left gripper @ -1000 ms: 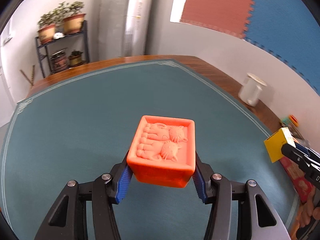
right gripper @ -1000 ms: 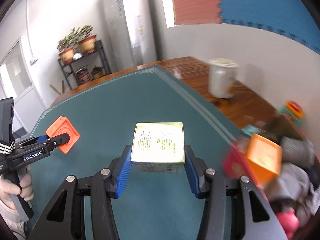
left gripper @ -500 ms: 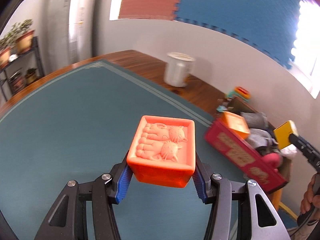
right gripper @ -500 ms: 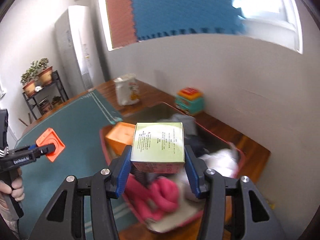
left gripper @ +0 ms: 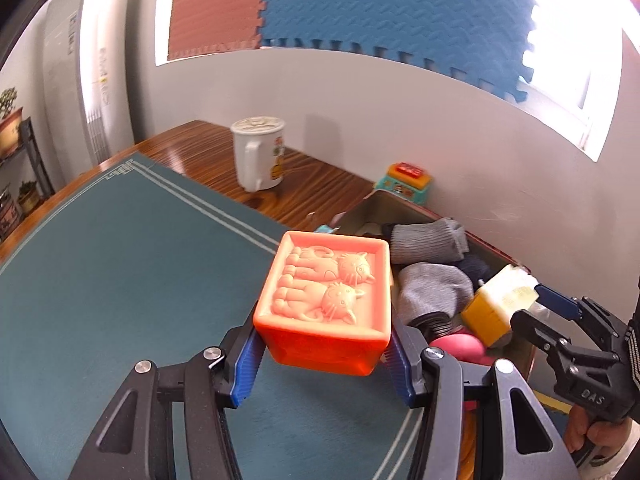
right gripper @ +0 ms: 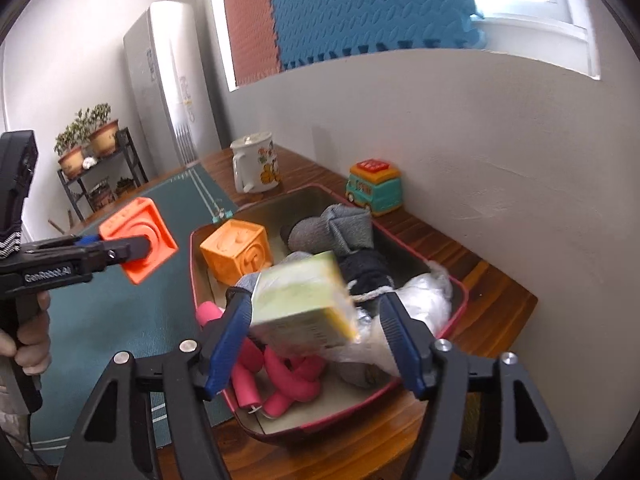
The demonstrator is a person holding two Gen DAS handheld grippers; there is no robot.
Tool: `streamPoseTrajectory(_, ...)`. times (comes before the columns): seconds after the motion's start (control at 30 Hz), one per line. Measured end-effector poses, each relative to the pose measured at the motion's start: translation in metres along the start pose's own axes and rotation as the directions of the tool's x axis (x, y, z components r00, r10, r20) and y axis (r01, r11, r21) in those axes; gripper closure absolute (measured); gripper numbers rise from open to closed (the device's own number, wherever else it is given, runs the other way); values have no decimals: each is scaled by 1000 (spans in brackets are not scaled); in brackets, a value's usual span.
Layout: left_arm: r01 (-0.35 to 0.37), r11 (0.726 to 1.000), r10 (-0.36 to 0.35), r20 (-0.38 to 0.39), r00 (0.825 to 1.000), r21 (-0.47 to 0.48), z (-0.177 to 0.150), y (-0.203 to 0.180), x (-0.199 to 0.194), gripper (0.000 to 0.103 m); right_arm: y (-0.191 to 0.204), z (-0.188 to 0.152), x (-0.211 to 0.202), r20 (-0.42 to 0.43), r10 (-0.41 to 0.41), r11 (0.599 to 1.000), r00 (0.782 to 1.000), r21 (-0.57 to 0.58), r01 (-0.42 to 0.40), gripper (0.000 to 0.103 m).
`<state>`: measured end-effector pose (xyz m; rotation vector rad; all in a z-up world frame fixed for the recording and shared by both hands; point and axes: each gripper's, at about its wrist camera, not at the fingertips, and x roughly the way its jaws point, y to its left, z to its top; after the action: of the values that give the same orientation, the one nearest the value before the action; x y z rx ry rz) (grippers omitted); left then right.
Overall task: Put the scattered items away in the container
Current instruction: 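Carry the orange cube and yellow box over the red tin with both grippers, then open both grippers to drop the cube and box into the tin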
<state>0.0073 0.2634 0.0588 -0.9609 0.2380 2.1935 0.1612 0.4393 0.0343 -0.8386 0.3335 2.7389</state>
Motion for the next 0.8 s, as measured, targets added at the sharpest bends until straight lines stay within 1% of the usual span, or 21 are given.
streamPoseTrajectory(0.07,9,1000,-9,-6,1000,10,1,-7,2,47,-5,-2,-4,18,3,1000,1000,11,-3,32)
streamPoseTrajectory(0.37,49,997,-47,-22,999,61,12,-40,20,47,-19,-9,-8,44,-10,999,999,49,8,31)
streamPoseTrajectory(0.57,94,987,-92,-20,996,132,25,-64,37,47,-25,-8,-13,75,-20,997,997,72,15,31)
streamPoseTrajectory(0.67,99,983,-97,-19,995,154,30,-72,49,47,-27,-9,-13,74,-14,996,997,84,8,31)
streamPoseTrajectory(0.8,106,983,-101,-40,994,152,30,-72,61,47,-29,-12,-12,66,-12,996,998,89,6,31)
